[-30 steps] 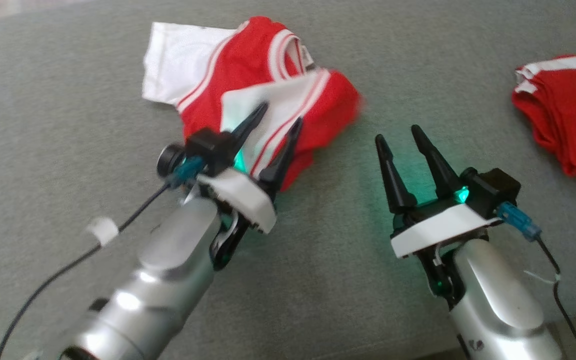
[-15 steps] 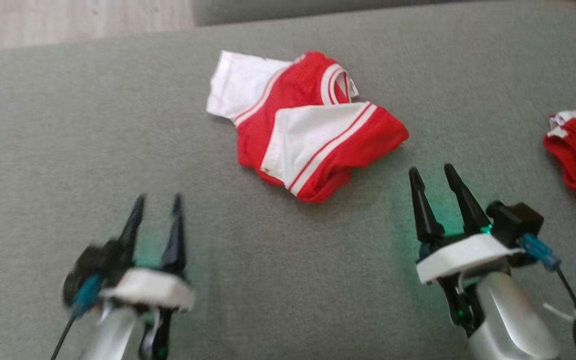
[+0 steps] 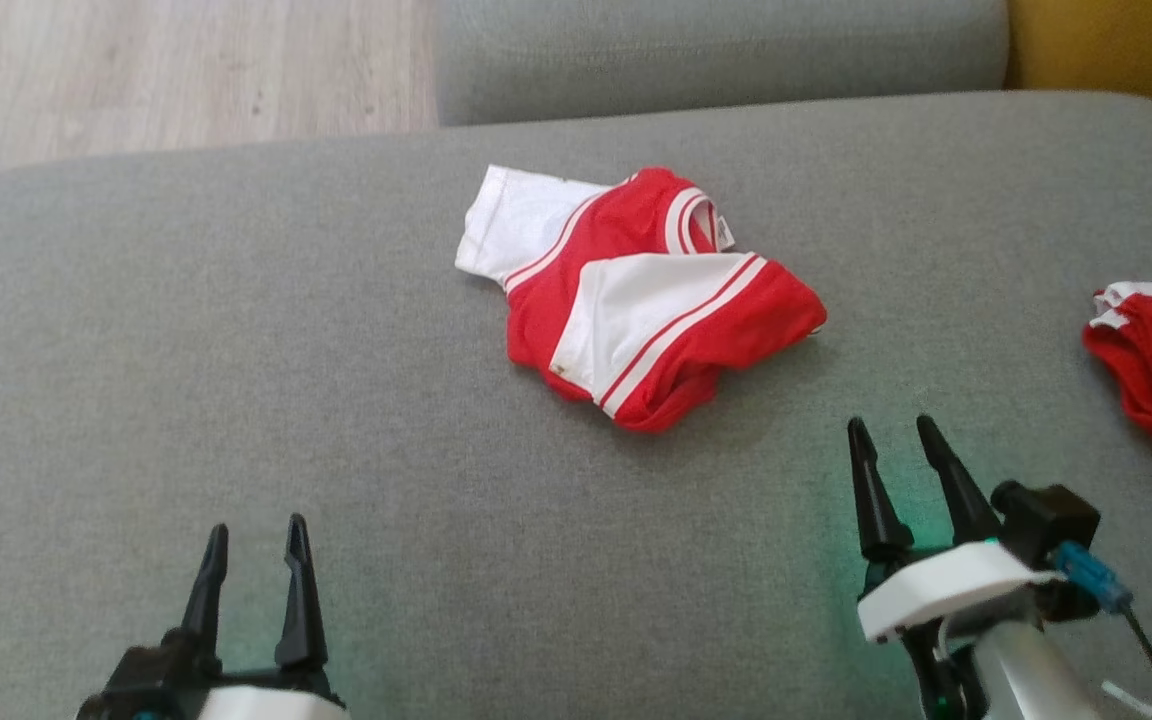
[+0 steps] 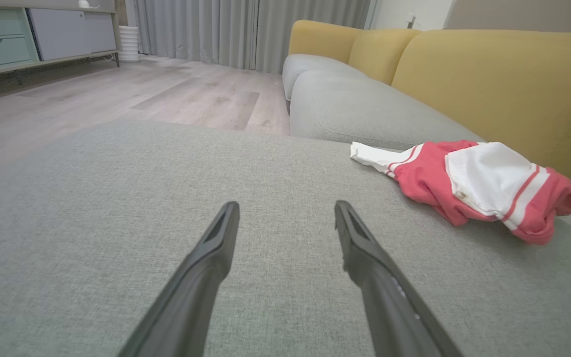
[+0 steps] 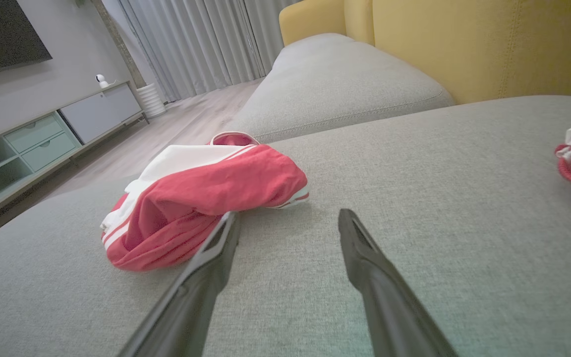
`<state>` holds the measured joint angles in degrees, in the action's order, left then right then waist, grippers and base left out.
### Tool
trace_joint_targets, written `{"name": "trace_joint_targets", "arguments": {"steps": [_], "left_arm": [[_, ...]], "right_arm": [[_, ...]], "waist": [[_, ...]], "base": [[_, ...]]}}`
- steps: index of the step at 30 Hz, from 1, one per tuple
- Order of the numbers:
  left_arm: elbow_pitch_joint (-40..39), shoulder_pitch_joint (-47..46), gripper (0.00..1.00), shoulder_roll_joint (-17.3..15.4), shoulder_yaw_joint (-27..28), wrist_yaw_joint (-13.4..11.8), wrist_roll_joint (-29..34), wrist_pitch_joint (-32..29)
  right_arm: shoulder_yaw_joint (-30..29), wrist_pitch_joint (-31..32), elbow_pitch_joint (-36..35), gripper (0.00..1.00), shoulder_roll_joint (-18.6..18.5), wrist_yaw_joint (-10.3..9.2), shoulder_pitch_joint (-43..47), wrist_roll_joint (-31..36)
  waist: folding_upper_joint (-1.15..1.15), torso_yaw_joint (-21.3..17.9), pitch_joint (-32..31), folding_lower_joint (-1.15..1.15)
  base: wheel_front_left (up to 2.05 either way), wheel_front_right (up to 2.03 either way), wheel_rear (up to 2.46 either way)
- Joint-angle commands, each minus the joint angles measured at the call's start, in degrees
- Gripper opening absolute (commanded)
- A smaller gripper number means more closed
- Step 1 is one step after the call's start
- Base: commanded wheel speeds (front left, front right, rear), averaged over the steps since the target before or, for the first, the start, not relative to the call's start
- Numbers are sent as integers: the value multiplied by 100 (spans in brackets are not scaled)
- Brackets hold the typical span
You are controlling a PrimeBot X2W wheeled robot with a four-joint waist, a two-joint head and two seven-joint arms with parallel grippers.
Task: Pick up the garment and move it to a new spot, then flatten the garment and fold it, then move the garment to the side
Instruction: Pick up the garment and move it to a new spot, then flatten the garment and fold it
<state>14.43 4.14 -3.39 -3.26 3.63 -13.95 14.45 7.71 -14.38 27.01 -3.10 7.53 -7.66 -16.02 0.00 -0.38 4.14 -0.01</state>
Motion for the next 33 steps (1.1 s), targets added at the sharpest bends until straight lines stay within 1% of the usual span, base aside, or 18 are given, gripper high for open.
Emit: {"name": "trace_joint_targets", "arguments": {"steps": [1,8,13,15,16,17,19,25,28,33], "left_arm": [[-207,-91,100,16,249,36,72,54],[-139,62,100,48,304,149,81,54],[-151,10,100,49,187,152,18,54],[-154,-34,100,50,104,141,-9,54],[-146,-63,100,50,65,137,-24,54],[-104,-134,100,50,-17,140,-65,54],[-67,-219,100,50,-135,137,-116,54],[40,-482,100,50,-693,137,-300,54],[84,-579,100,51,-967,130,-375,54],[91,-651,100,51,-1207,52,-498,54]], "right_arm": [[108,-62,-130,100,22,-4,-36,53],[135,-62,-78,100,22,-4,116,72],[184,-62,-44,100,22,-4,60,118],[312,-62,-16,100,22,-4,-92,193],[411,-62,-2,100,22,-4,-221,261],[612,-17,73,100,13,-4,-564,367],[833,124,154,100,-49,-4,-1003,425],[1438,769,656,100,-419,-4,-2271,485],[1655,1069,1013,100,-595,-4,-2714,437],[1967,1508,1548,100,-793,-4,-3169,329]], "waist": [[0,5,-99,1],[0,19,-277,1],[0,85,-206,1],[0,126,-120,1],[0,151,-71,1],[0,218,33,1],[0,320,135,1],[0,796,394,1],[0,1019,483,1],[0,1252,613,1]], "base": [[0,0,0],[0,0,0],[0,0,0],[0,0,0],[0,0,0],[0,0,0],[0,0,0],[0,0,0],[0,0,0],[0,0,0]]}}
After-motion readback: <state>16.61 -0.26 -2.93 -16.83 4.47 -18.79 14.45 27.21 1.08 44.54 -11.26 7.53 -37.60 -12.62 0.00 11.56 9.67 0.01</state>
